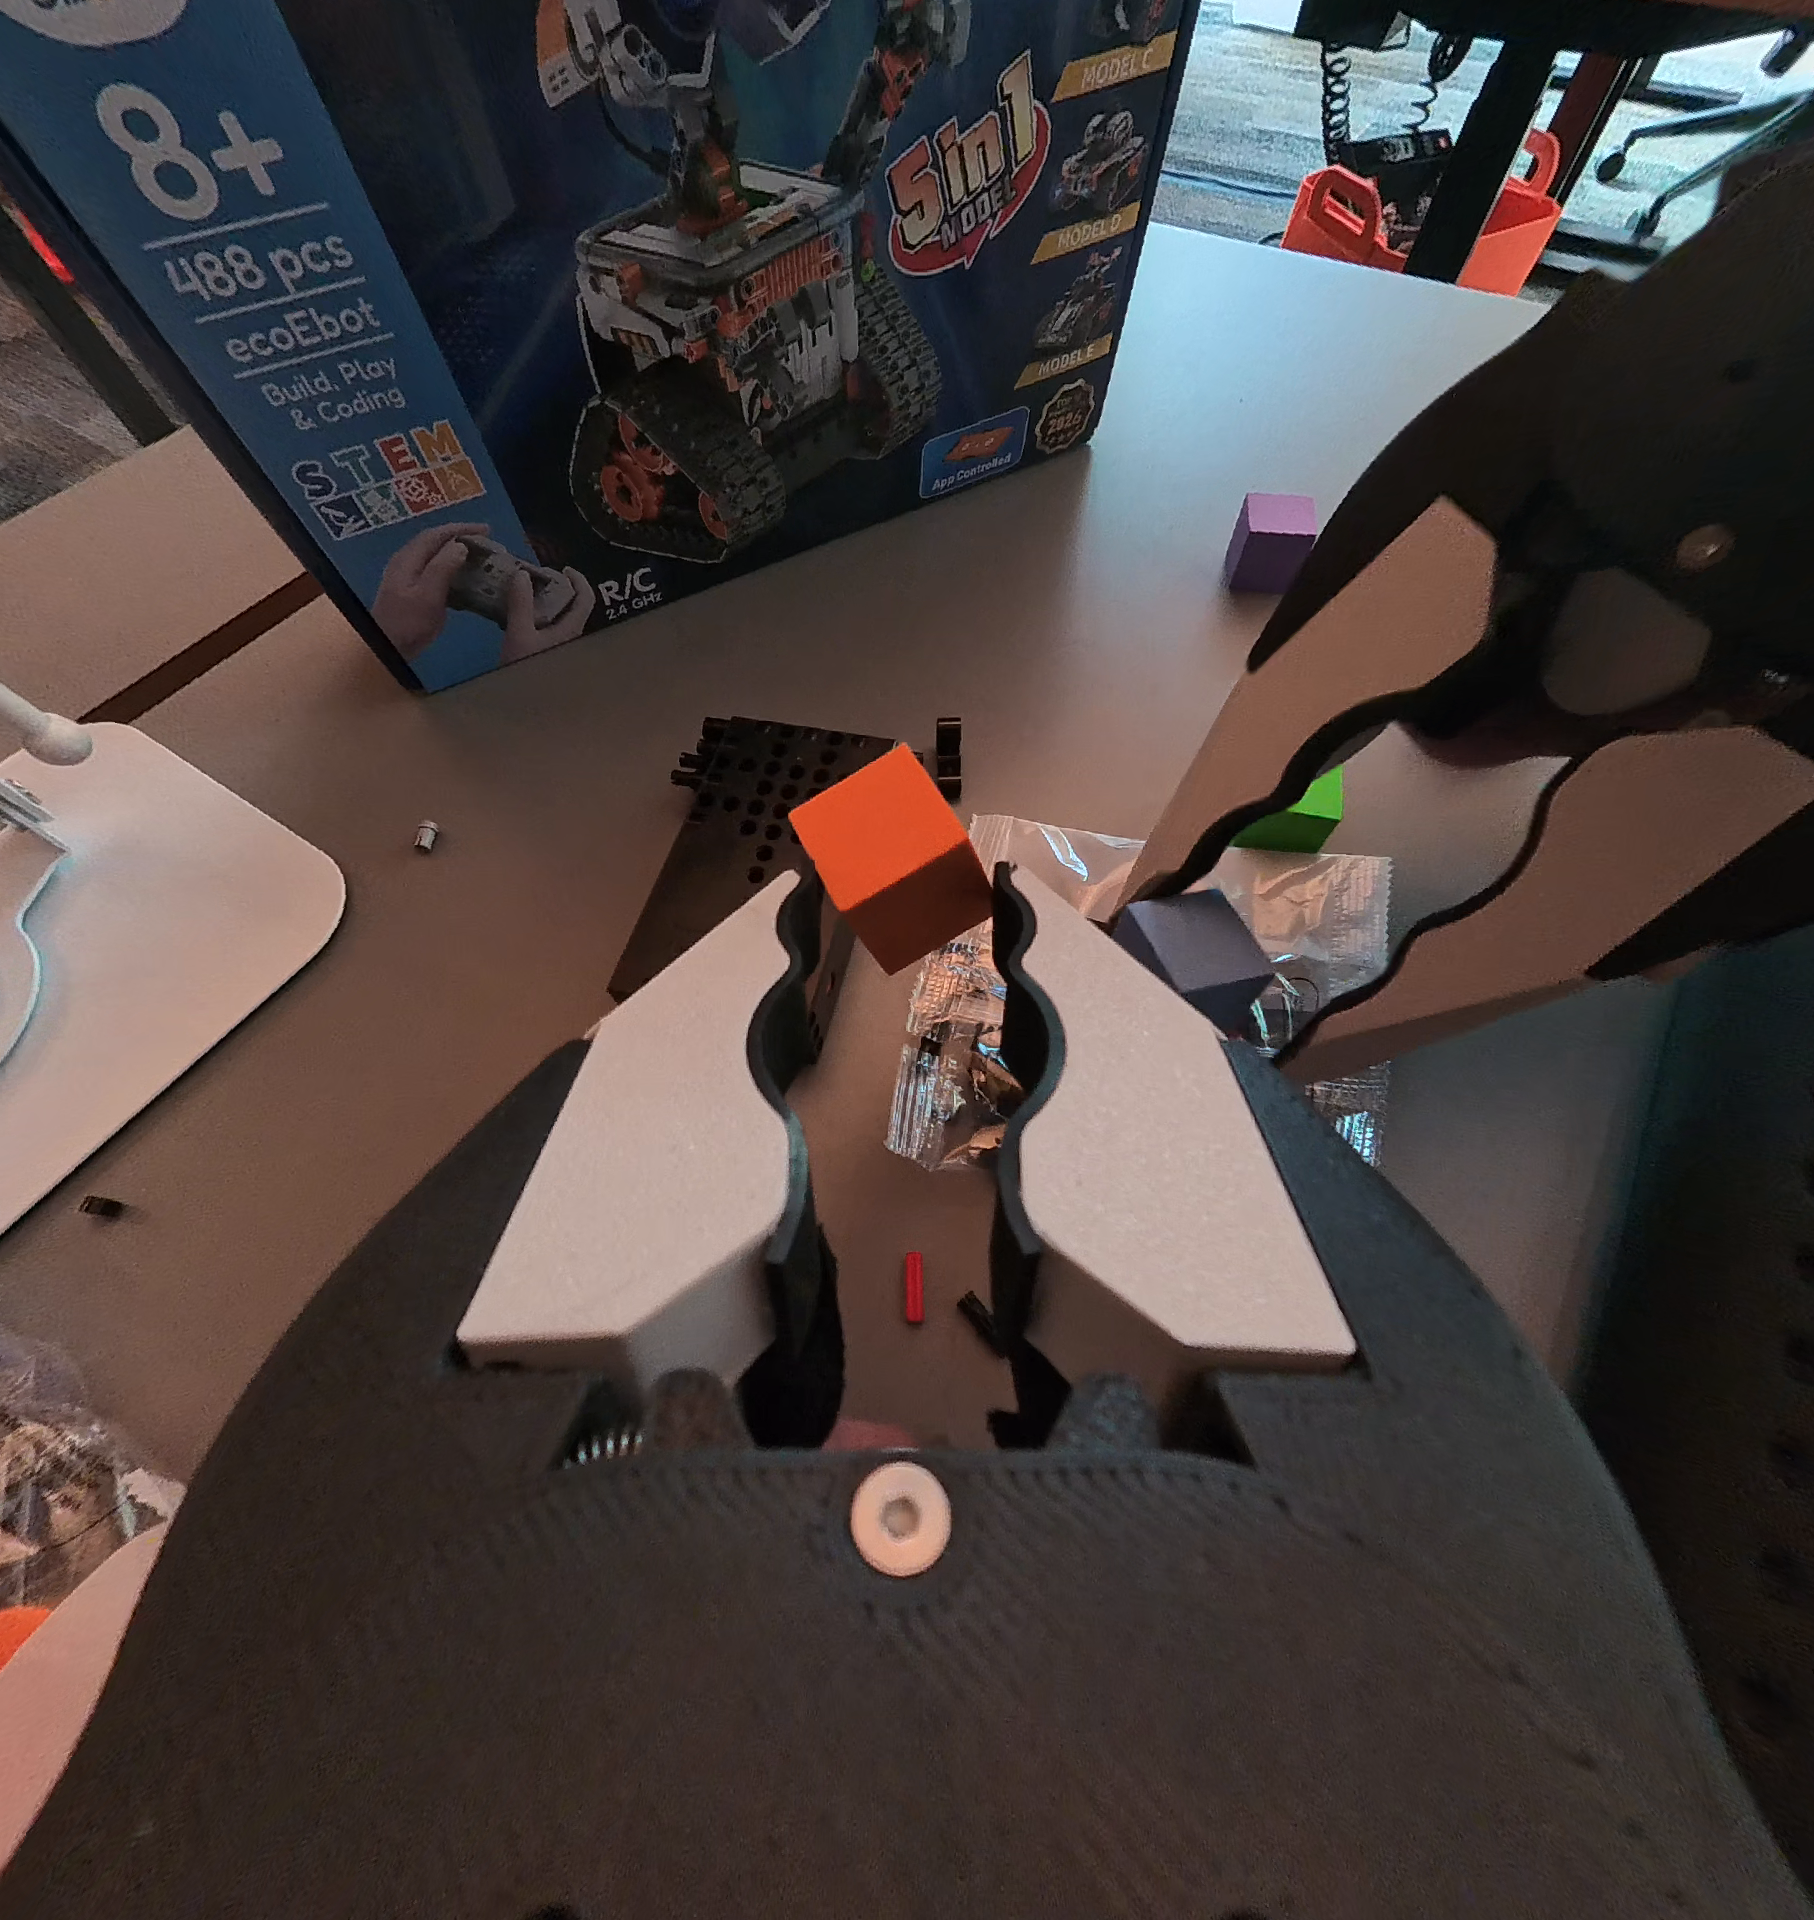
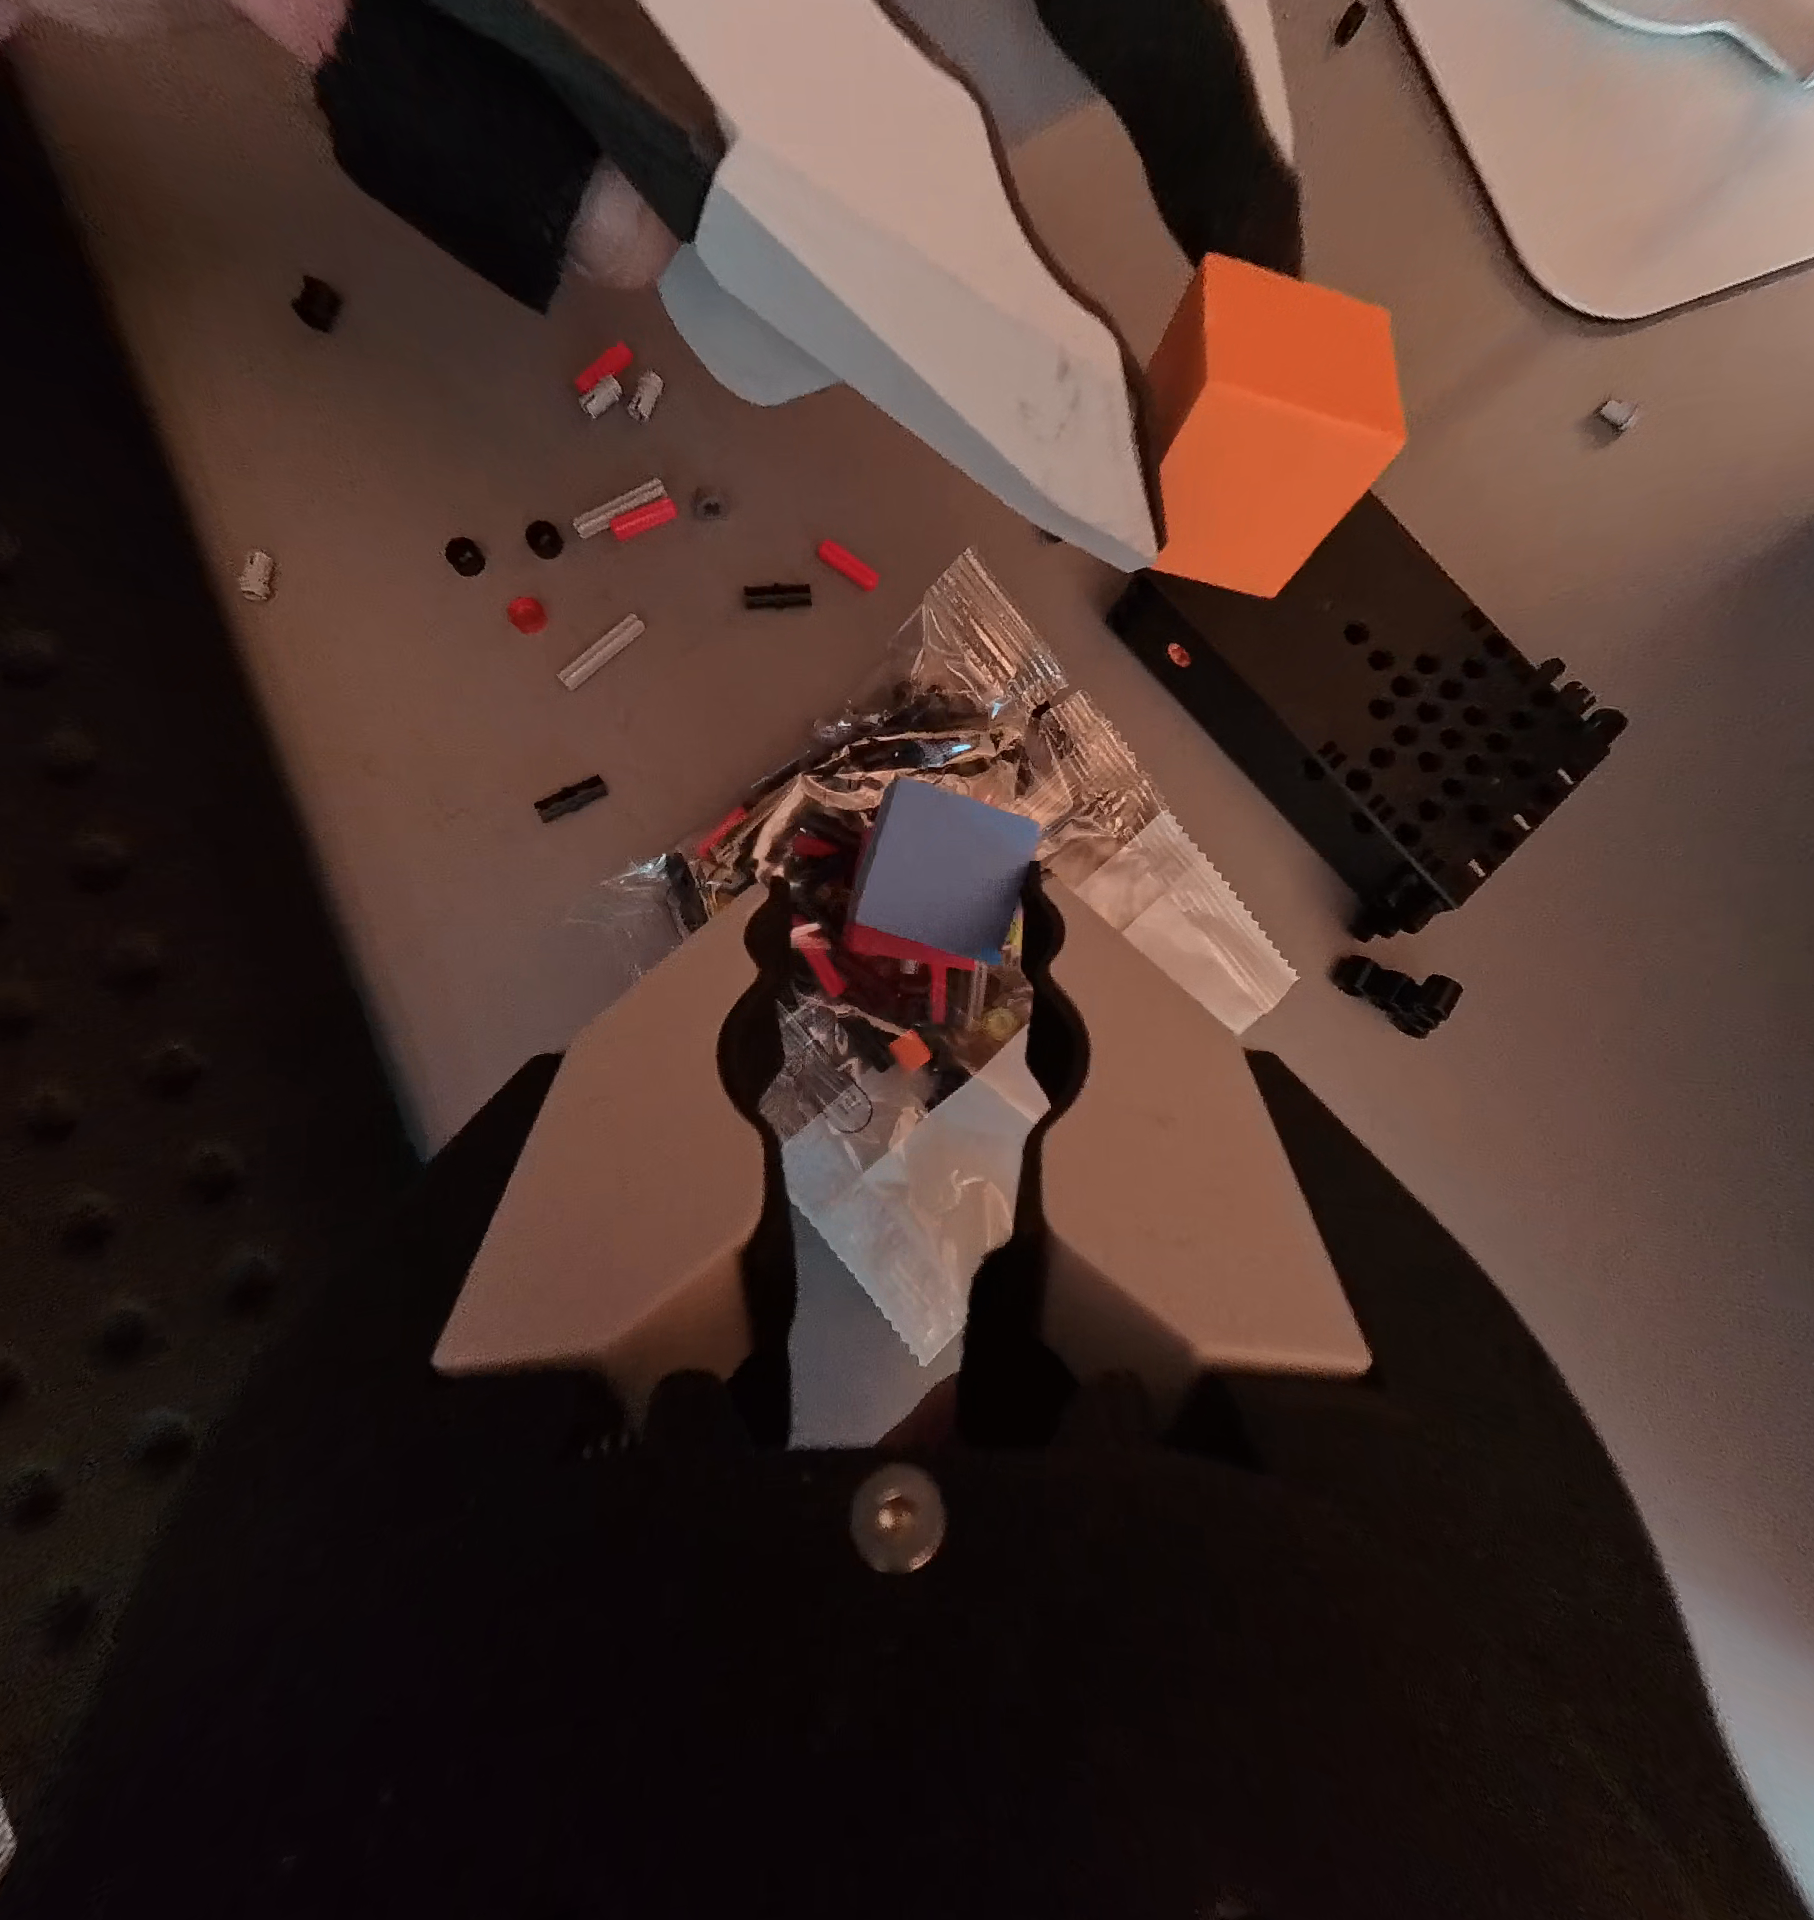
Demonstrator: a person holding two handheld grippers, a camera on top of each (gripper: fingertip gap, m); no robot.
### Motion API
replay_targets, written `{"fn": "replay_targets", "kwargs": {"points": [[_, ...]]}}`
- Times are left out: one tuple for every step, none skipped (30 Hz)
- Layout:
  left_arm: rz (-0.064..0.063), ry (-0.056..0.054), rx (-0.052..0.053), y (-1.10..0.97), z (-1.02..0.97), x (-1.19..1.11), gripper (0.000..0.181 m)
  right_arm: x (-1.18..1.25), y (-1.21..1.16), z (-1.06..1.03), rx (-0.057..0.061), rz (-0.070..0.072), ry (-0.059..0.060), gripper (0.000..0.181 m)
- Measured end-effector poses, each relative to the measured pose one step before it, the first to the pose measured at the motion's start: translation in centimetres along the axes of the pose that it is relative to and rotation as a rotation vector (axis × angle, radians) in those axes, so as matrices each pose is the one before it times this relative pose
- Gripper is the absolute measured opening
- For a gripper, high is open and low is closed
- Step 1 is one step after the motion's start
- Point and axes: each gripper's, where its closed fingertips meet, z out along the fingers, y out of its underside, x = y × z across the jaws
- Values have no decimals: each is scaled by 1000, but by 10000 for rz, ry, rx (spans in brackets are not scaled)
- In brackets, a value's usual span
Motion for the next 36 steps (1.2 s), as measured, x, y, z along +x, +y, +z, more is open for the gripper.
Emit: {"fn": "replay_targets", "kwargs": {"points": [[11,-13,-18,46,12,-19,31,89,-62,-280,83,19,33,44],[-4,-22,-6,1,-11,-38,31,145,14,-386,67,40,55,46],[-14,-8,27,-42,-34,-40,31,231,47,-543,85,37,99,48],[-25,8,27,-45,-50,-16,31,348,37,-700,150,56,148,49],[-18,-3,7,-14,-27,-36,31,428,53,-758,160,115,146,49],[-11,5,-16,26,-17,-3,31,495,227,-764,92,133,162,49],[-8,32,-59,76,-30,57,31,656,395,-761,24,116,239,49],[47,80,-86,112,-72,154,31,707,447,-714,8,125,261,48],[61,260,-236,359,-66,398,31,422,328,-509,48,135,109,47],[-1,490,-473,800,-17,725,31,-74,165,-224,84,112,-101,46],[50,206,-333,665,-4,316,31,-431,165,112,14,58,-178,46],[135,-116,-221,432,-42,-106,31,-519,302,428,-132,-50,-102,47],[181,41,-325,561,16,183,31,-529,307,658,-172,-135,-20,47],[124,198,-229,469,106,432,31,-702,146,836,-115,-96,-98,48],[-57,84,-68,227,184,203,31,-774,31,943,-75,-45,-167,50],[-94,58,-109,248,248,109,31,-423,12,905,-63,-24,-23,51],[28,26,-126,273,231,91,31,-96,-53,729,-13,38,89,52],[51,-49,-70,149,183,-20,31,-25,-143,527,61,144,32,50],[-10,18,-38,82,123,40,31,-9,-220,381,114,204,-22,44],[-17,106,-32,68,117,159,31,24,-256,287,143,180,-14,42],[-20,63,-31,58,98,104,31,35,-186,227,113,132,-11,42],[-4,21,-32,45,98,51,31,65,-51,174,36,82,-4,40],[5,58,-50,70,116,141,31,154,5,94,13,46,31,37],[8,43,-34,53,121,122,31,153,-33,10,26,56,16,31],[18,-1,-25,19,91,49,31,60,-38,-58,30,72,-55,25],[20,-27,-24,25,38,-9,31,5,-41,-105,14,51,-83,25],[-8,-26,11,-22,-30,-52,31,44,-49,-150,-13,-4,-48,25],[-34,4,51,-81,-73,-22,31,9,-46,-165,-42,-69,-36,25],[-33,15,55,-84,-60,-21,31,-37,-6,-139,-80,-87,-39,25],[-22,12,9,0,-38,-2,31,-2,74,-82,-138,-90,-14,25],[-3,-16,-11,44,4,-61,31,43,144,-61,-179,-127,26,25],[-13,-12,-13,30,7,-43,31,29,107,-78,-143,-146,16,25],[-5,2,-16,26,15,-4,31,-129,70,-55,-98,-85,-92,25],[12,0,3,-10,9,9,31,-256,99,16,-104,-22,-176,25],[5,25,-19,39,34,61,31,-86,149,111,-115,-28,-68,26],[16,-4,-46,64,58,3,31,48,150,167,-101,-35,32,27]]}}
